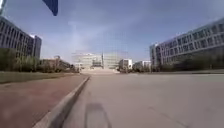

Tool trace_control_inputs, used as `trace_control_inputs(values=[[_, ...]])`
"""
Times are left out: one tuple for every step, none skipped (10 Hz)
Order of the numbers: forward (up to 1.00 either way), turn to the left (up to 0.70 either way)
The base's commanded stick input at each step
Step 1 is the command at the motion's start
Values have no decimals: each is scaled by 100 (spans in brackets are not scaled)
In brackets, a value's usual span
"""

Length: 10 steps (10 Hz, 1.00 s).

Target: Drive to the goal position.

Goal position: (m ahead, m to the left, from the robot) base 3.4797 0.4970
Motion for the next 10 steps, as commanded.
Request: trace_control_inputs(values=[[70, 0], [70, 0], [70, 18], [70, 35], [70, 35], [70, 35], [70, 35], [70, 35], [70, 35], [70, 35]])
